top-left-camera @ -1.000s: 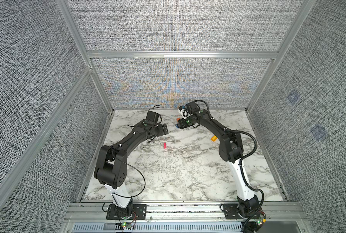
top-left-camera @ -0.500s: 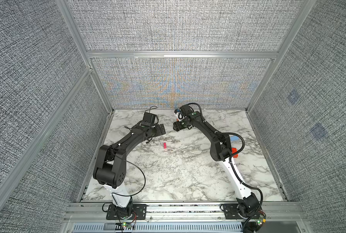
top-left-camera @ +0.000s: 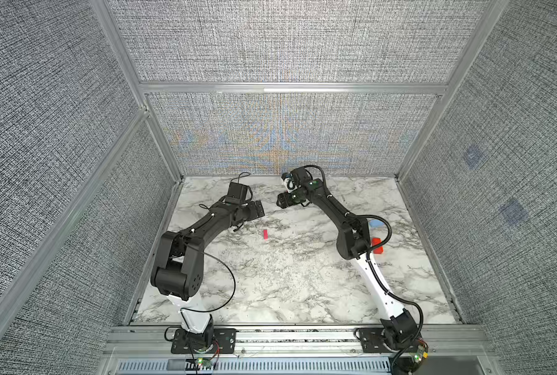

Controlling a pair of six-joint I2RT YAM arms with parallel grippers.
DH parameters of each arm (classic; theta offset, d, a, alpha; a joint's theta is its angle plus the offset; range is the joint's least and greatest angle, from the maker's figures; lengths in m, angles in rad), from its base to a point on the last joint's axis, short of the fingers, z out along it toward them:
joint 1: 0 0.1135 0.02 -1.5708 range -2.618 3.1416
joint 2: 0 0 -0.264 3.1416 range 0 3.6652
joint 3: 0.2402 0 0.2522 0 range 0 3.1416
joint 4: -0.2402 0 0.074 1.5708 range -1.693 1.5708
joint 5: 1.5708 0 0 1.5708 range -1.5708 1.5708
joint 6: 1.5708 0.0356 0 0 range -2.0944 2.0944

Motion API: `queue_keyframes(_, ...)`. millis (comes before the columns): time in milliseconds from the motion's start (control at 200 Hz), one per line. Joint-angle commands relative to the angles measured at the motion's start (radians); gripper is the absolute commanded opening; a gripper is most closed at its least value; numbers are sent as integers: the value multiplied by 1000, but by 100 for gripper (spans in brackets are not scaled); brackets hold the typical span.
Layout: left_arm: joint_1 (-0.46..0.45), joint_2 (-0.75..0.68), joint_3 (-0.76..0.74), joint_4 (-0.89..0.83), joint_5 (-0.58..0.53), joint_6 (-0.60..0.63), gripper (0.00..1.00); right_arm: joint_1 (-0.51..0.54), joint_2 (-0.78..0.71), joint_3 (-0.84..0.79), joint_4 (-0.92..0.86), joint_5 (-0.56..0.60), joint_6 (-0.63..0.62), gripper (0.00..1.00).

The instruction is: Build the wood block tower

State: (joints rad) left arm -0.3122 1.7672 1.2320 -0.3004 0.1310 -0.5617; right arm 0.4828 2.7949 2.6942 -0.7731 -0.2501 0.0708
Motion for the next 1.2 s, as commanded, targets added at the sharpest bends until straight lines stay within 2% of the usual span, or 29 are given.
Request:
queue_keyframes(0, 3, 6, 1, 23, 16, -6, 96, -1, 17, 25, -6, -41, 28, 81)
queue_keyframes(205, 11, -5, -18, 30, 22, -6, 96, 0, 13, 14, 13, -71, 29, 77)
queue_keyframes(375, 19, -17, -33, 38, 23, -7, 95, 4, 5, -2, 26, -67, 30, 59)
queue_keyframes(500, 21, -18, -38, 40, 28, -9, 95, 11, 2, -1, 20, -35, 28, 60)
queue_keyframes(850, 25, -15, -57, 52, 40, -13, 95, 67, 2, 24, -16, 178, 2, 59)
queue_keyframes(1195, 28, -9, -66, 63, 55, -19, 95, 73, 16, 51, -31, 198, 0, 46)
